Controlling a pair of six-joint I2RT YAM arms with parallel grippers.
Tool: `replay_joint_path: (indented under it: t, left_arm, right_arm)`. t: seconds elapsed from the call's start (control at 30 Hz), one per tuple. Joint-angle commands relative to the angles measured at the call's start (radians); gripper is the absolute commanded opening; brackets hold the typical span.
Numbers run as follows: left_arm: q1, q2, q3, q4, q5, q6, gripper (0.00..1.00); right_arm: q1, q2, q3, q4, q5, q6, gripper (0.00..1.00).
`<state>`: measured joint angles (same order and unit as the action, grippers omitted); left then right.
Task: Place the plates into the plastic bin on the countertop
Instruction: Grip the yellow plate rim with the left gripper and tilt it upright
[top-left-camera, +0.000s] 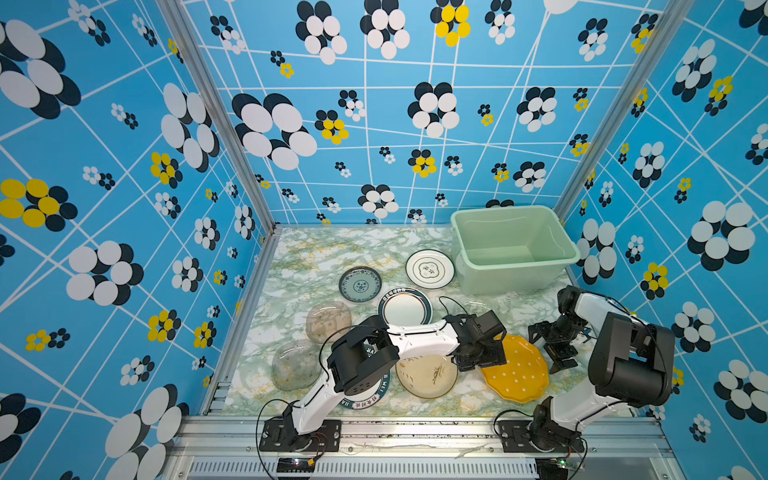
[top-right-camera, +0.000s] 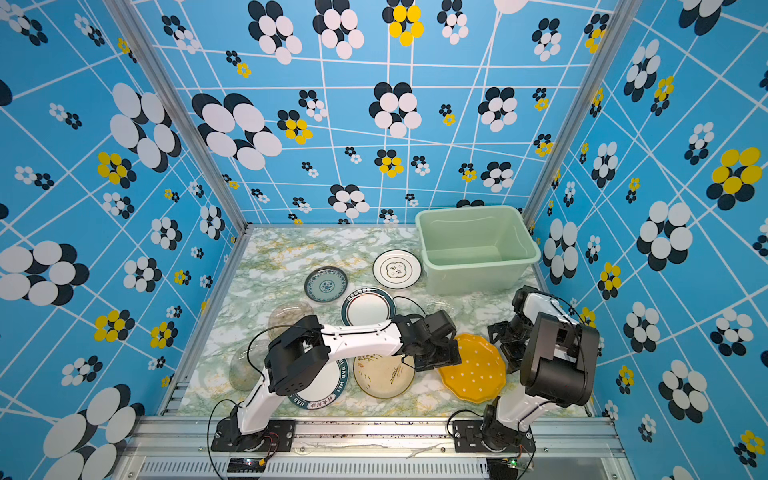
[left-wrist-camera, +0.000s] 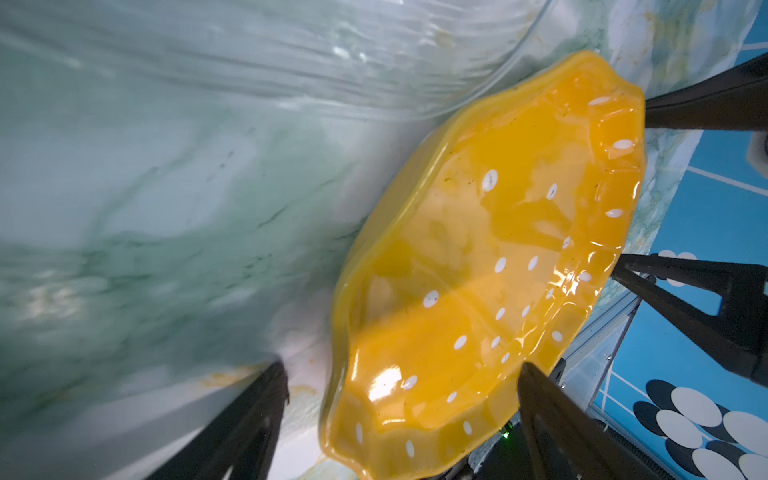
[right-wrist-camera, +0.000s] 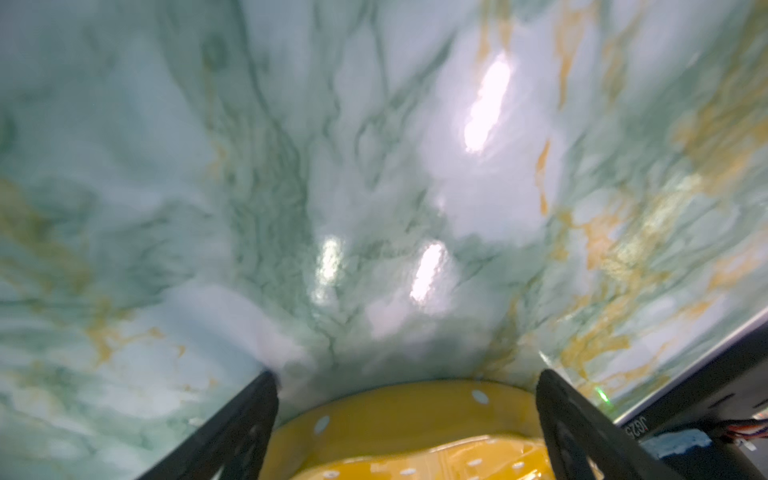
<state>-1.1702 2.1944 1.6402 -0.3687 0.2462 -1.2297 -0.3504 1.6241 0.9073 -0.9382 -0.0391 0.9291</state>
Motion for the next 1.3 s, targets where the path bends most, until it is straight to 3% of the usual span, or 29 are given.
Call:
replay_joint_path:
  t: [0.0, 0.33, 0.9, 1.27]
  left_arm:
    - [-0.002, 0.021, -0.006, 0.035, 0.016, 0.006, 0.85]
    - [-0.004, 0.004, -0.082, 0.186, 0.024, -0.019, 0.78]
    - [-0.012, -0.031, -0.202, 0.549, 0.082, -0.069, 0.77]
    - [-0.022, -0.051, -0.227, 0.672, 0.074, -0.074, 0.74]
  right_arm:
    - [-0.005, 0.023, -0.016, 0.021, -0.02, 0.019, 0.99]
    - [-0.005, 0.029, -0.031, 0.031, -0.057, 0.011, 0.99]
    - [-0.005, 0.037, -0.065, 0.053, -0.102, -0.02, 0.99]
    - [-0.005, 0.043, -0.062, 0.059, -0.125, -0.029, 0.99]
